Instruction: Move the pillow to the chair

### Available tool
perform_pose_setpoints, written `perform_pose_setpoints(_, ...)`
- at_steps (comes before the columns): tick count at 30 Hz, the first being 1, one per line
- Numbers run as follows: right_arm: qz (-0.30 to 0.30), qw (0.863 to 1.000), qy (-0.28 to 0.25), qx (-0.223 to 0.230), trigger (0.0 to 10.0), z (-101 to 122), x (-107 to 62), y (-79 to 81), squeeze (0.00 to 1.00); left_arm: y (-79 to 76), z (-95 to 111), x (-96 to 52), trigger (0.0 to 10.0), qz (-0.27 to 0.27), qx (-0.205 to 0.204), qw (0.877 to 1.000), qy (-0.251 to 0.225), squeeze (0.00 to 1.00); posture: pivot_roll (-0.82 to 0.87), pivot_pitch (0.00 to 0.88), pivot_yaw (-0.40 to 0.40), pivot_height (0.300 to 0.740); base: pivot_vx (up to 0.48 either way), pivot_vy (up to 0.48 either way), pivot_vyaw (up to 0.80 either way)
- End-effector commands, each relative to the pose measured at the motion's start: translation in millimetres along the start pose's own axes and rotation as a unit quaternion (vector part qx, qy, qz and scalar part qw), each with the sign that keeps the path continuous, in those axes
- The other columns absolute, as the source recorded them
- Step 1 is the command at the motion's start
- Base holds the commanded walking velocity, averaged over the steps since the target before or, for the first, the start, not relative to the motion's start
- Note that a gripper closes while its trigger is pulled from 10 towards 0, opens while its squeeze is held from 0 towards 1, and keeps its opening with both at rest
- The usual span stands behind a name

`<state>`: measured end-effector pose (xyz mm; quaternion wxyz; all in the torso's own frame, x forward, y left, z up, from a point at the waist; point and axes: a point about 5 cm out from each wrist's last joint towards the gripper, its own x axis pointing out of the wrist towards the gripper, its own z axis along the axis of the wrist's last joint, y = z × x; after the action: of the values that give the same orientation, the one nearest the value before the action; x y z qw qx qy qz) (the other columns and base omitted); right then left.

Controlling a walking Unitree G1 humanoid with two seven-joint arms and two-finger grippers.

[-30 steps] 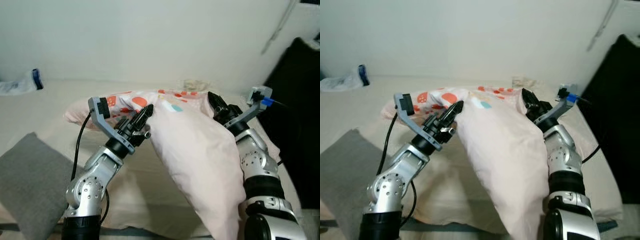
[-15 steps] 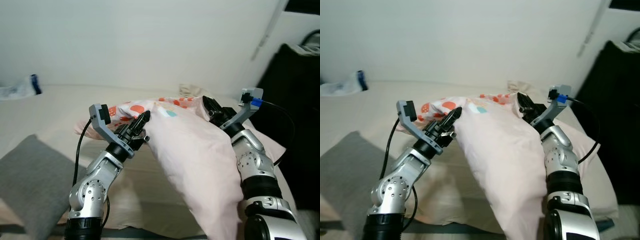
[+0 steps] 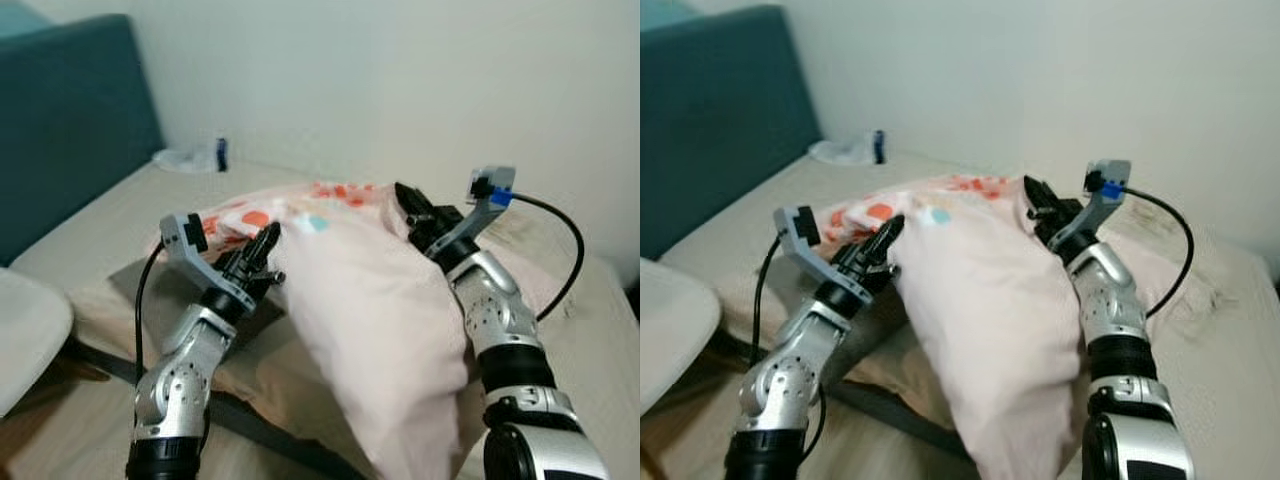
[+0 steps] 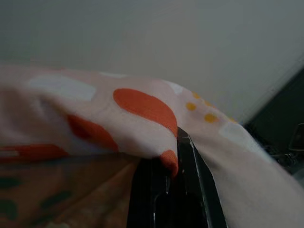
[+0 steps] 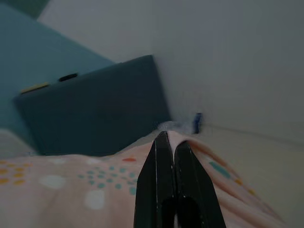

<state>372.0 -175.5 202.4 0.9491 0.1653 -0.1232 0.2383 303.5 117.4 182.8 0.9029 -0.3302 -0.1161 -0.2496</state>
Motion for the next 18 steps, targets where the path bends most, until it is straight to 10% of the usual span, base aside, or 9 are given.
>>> perform_pose_setpoints(1,0.034,0.999,-0.019,-0.013,10.0,7.3,8.3,10.9,0.0,-6.7,2.8,3.6,10.0,-0.011,0.022,1.0,-0.011,0.0,0.08,0.0,-0.109,0.74,0.0,0.0,0.76)
perform_pose_setpoints(18,0.07,0.997,-0.004,0.012,10.0,-20.9,15.1,39.9,0.0,24.7,-13.4,-15.0,10.0,0.101,0.149,0.983,0.036,0.0,0.11,0.0,-0.117,0.74,0.0,0.0,0.76)
